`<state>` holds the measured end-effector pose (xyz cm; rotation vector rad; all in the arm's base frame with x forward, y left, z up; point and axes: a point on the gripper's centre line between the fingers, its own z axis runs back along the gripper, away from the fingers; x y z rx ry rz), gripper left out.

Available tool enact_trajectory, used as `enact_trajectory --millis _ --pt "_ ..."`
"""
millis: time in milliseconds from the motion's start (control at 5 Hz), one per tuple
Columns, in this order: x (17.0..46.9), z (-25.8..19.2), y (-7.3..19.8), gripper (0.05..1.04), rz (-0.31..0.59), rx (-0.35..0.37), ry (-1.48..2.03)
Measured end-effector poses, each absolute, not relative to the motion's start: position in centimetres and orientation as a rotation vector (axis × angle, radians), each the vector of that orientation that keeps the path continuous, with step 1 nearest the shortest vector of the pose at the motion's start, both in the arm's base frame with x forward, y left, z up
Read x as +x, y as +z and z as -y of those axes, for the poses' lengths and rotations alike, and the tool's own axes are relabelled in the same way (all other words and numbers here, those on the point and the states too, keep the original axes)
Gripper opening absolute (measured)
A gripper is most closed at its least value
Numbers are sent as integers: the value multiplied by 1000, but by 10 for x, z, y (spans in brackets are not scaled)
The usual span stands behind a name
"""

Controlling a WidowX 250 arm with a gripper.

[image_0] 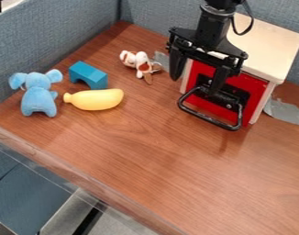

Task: Close the drawer

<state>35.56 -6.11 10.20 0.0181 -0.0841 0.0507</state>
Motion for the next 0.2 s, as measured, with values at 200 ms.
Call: enact_trajectory --millis 200 --pt "354 58 102 998 74 43 25"
